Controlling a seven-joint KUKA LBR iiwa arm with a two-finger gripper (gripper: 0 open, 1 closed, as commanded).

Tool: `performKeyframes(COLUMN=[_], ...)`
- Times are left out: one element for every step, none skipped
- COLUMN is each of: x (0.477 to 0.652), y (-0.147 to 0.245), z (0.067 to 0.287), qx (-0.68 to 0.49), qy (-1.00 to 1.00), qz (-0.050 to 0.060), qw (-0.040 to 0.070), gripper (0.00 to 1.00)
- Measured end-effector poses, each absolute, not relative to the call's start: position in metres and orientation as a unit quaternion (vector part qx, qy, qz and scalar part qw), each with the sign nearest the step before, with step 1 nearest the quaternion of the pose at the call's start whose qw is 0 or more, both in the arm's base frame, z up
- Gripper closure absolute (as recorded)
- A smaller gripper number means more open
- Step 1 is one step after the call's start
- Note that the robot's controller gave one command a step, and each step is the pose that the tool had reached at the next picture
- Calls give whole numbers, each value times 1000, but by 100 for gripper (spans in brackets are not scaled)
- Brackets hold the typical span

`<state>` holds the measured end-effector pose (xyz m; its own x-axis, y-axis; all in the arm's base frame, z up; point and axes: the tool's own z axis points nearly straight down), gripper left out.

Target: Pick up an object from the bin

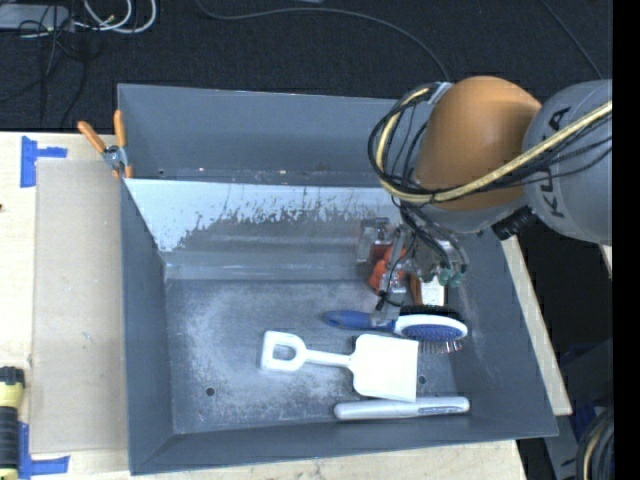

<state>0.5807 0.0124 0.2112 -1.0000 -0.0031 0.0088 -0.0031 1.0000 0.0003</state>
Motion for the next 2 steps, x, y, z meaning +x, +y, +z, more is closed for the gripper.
performKeyframes(x=[582, 597], y=[12, 23], z=[216, 188], qx=[1, 88], qy=[-1000, -996], qz=[0, 0], qw=[1, -3], gripper=[0, 0])
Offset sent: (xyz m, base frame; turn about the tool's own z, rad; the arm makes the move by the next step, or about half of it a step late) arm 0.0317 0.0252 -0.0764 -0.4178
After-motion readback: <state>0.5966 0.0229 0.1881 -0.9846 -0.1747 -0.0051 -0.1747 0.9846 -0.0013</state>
